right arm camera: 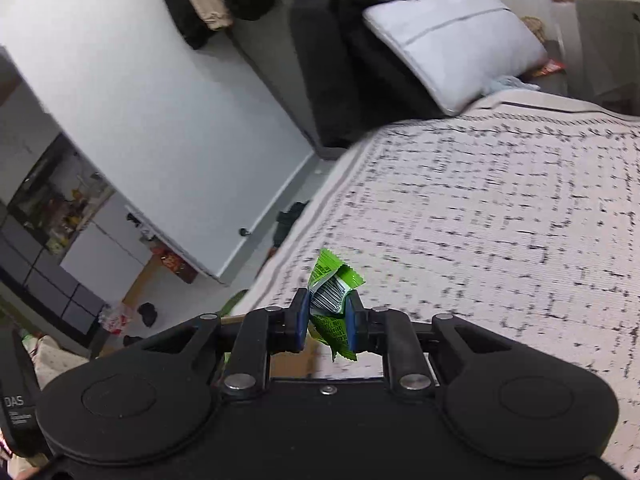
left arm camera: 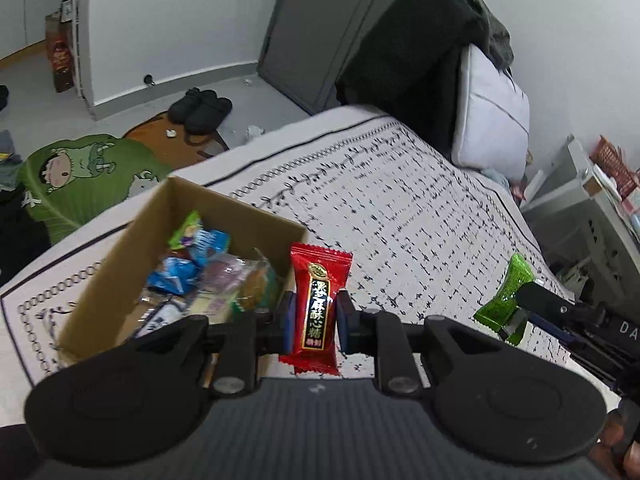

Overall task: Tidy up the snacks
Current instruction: 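Carry the red bar and green candy over the box with both grippers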

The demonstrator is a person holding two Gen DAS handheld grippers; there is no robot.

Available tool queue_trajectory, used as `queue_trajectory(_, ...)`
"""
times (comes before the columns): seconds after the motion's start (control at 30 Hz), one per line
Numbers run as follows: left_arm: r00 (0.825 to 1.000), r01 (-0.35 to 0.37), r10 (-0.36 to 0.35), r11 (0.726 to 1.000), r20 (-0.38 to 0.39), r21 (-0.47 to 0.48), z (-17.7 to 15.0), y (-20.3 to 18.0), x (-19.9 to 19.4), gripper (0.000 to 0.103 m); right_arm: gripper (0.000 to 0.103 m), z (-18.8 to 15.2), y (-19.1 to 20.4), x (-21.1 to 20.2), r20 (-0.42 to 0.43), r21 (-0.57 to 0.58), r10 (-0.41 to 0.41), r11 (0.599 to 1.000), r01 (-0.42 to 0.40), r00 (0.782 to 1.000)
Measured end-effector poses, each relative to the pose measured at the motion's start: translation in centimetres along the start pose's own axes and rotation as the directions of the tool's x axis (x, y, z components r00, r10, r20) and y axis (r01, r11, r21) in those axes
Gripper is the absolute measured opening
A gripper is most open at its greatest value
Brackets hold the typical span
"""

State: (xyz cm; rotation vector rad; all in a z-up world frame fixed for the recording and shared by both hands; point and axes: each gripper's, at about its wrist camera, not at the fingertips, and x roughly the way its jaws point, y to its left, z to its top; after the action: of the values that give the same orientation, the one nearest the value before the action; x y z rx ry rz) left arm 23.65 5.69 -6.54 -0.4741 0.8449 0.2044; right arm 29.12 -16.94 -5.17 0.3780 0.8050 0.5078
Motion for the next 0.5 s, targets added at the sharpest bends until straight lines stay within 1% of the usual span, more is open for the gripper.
queue_trajectory(0.33,0.999,-0.014,0.015,0.999,0.040,-0.041,0.4,3.3,-3.3,0.020,0.018,-1.2,4.9,0.3,-0.015,-0.053,0.065,0.996,-0.065,0.998)
queue_trajectory(0.5,0.999,-0.024,0.027,0.997,0.041,-0.068,0.7,5.3,-4.1,0.020,0.018,-2.1,7.0,0.8,-0.034,-0.075,0.081,0.994,-0.083,0.996)
